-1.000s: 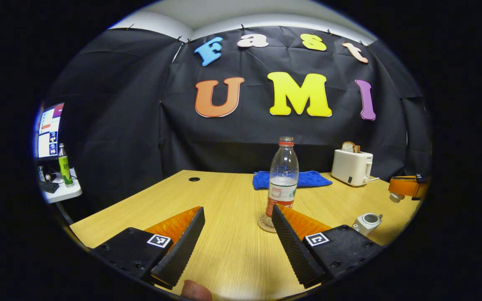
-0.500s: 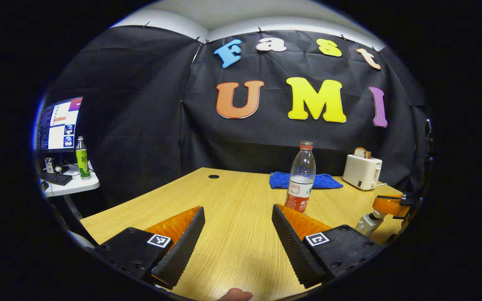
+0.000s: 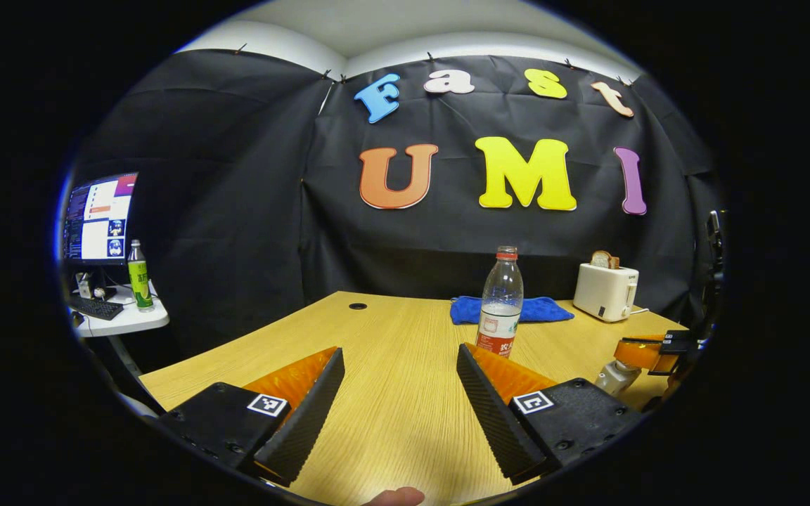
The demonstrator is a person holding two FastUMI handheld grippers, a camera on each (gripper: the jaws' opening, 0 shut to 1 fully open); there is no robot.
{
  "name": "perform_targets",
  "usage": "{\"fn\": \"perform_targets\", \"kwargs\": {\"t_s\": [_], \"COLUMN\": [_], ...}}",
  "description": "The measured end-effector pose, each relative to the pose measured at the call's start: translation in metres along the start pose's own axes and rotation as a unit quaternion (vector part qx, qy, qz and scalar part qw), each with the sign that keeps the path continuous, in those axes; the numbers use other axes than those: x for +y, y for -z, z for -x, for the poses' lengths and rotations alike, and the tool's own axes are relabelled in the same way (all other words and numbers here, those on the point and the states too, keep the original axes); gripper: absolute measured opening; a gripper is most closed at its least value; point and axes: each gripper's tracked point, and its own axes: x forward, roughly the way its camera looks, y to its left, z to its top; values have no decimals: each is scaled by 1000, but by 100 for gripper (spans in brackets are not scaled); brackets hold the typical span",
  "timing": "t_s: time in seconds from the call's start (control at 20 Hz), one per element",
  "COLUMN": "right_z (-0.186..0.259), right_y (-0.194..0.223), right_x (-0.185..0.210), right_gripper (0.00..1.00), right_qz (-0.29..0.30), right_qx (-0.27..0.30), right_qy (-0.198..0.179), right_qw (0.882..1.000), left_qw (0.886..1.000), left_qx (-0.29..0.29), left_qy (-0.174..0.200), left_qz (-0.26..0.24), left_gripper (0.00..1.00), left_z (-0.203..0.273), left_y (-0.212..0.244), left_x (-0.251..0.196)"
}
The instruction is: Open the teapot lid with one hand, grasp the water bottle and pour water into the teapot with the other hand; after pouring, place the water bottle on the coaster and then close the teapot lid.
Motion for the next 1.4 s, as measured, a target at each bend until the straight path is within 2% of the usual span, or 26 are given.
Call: {"fn": "perform_targets", "kwargs": {"t_s": [0.3,0.5,0.55,0.6,0.65,0.7,0.75,0.8,0.85,0.95,1.15,1.3,1.4], "right_z": [-3,3,5,9,14,19,27,35,46,68,119,150,164], "right_y": [4,-2,-8,-16,-24,-31,-39,-47,-53,-64,-87,-94,-95], "right_x": [-2,-6,-7,-9,-10,-13,-19,-28,-39,-53,-72,-80,-80], "right_gripper": [1,14,27,35,55,63,80,84,93,97,97,97,97], "right_qz": [5,-5,-13,-21,-29,-31,-28,-21,-16,-6,-4,5,5], "right_qx": [-2,-12,-21,-30,-37,-44,-51,-56,-61,-67,-91,-100,-99], "right_qy": [9,20,22,24,27,35,47,70,93,133,189,223,237], "right_qw": [1000,1000,999,999,999,998,997,996,994,989,978,970,966], "left_qw": [1000,1000,1000,999,999,999,999,999,998,997,996,994,993], "left_qx": [-6,-15,-18,-23,-28,-33,-37,-42,-47,-61,-76,-81,-98], "left_qy": [4,16,18,20,23,23,26,29,32,38,52,72,69], "left_qz": [-8,-12,-13,-12,-11,-9,-9,-9,-10,-12,-13,-14,-16], "left_gripper": [100,100,100,100,100,100,100,100,100,100,100,100,100], "left_z": [4,13,14,16,18,19,21,23,24,28,32,40,47], "left_y": [-8,-18,-21,-26,-31,-35,-40,-45,-50,-59,-72,-77,-84], "left_x": [-10,-26,-31,-36,-43,-49,-56,-64,-73,-90,-127,-152,-149]}}
